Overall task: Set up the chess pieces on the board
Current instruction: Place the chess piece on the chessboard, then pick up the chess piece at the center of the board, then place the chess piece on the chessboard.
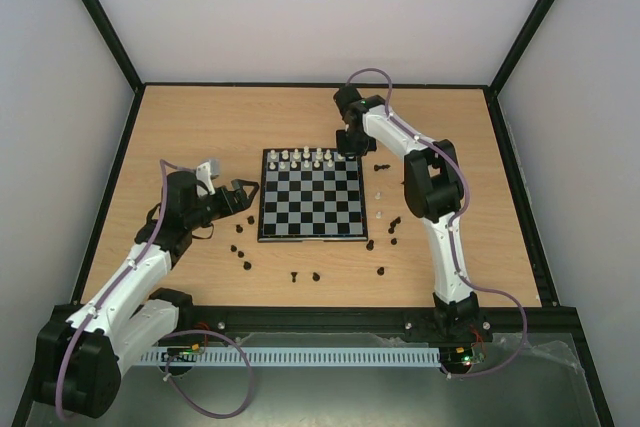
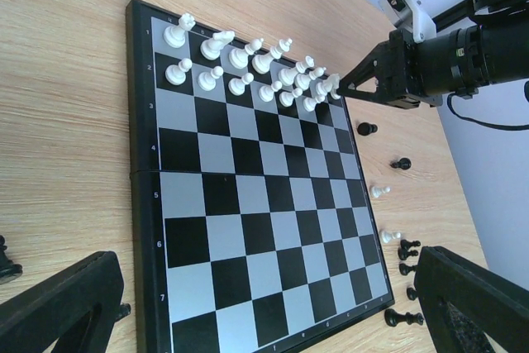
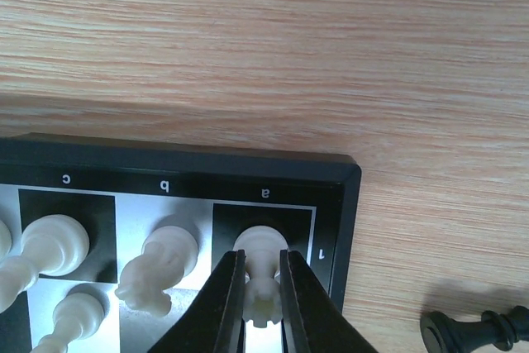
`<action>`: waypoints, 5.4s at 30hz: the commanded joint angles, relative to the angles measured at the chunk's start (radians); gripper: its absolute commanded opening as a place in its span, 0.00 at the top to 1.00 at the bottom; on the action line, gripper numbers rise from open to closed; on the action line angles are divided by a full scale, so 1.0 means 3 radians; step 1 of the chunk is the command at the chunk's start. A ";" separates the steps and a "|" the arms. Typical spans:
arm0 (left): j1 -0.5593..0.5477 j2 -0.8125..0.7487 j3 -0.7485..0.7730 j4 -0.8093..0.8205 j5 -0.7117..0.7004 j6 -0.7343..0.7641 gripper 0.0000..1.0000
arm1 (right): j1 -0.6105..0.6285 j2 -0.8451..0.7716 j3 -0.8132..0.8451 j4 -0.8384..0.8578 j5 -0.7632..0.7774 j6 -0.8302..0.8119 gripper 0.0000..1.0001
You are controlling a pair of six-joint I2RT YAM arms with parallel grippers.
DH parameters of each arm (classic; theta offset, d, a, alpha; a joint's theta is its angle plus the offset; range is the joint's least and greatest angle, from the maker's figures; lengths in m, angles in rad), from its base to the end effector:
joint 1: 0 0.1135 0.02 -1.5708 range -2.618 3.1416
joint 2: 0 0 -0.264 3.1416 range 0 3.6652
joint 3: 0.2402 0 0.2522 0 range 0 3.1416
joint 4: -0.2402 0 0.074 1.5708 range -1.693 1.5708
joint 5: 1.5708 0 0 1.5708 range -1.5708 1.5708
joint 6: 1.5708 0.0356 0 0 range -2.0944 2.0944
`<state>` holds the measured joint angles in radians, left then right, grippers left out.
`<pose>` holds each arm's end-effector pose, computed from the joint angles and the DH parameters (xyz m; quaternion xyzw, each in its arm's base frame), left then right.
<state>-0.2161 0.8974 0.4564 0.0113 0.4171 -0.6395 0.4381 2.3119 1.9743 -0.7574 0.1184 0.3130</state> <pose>0.1916 -0.0568 0.2252 -0.0637 0.8285 -0.3778 0.4085 0.4539 0.2080 0.1865 -0.0467 0.9691 0.0328 0.2399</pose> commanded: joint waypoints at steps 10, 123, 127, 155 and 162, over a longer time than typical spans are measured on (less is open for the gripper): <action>-0.0016 0.0038 -0.0065 0.0106 -0.0001 -0.0013 0.00 | 0.0007 -0.0050 0.0017 -0.0140 0.0069 -0.0037 0.77; -0.0042 0.0203 -0.0075 0.0203 -0.0037 -0.0043 0.00 | 0.0263 -0.0187 -0.0143 -0.0187 -0.0067 -0.0076 0.98; -0.0041 0.0207 -0.0076 0.0203 -0.0042 -0.0041 0.01 | 0.0262 -0.0133 -0.0117 -0.0193 -0.0060 -0.0081 0.98; -0.0042 0.0250 -0.0081 0.0234 -0.0042 -0.0048 0.00 | 0.0262 -0.0123 -0.0090 -0.0160 -0.0042 -0.0082 0.81; -0.0042 0.0258 -0.0080 0.0243 -0.0037 -0.0051 0.00 | 0.0263 -0.0325 -0.0251 -0.0124 -0.0032 -0.0078 0.76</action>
<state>-0.2253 0.9688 0.4412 0.0612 0.4084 -0.6552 0.5110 2.2730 1.9213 -0.7547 0.0990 0.2951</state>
